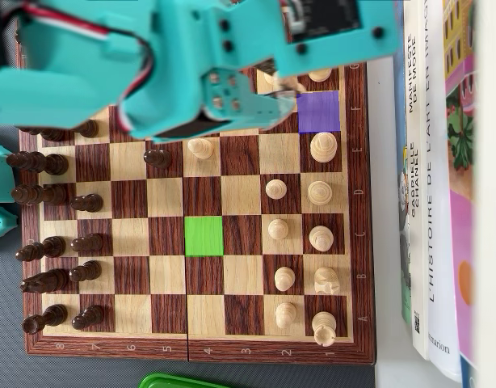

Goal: Play chess

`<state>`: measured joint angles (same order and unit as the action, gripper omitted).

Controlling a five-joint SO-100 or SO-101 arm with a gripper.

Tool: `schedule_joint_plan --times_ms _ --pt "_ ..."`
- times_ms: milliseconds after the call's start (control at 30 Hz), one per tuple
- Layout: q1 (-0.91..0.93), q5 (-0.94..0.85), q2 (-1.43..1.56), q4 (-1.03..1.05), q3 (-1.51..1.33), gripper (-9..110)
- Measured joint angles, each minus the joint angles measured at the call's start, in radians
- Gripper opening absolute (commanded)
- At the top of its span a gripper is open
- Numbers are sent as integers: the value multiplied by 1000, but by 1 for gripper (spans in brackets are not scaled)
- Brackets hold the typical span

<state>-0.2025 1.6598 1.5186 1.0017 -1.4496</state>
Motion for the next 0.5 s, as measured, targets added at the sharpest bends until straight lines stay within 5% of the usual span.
schedule_joint_plan --times_ms 500 --pt "120 0 264 0 -284 9"
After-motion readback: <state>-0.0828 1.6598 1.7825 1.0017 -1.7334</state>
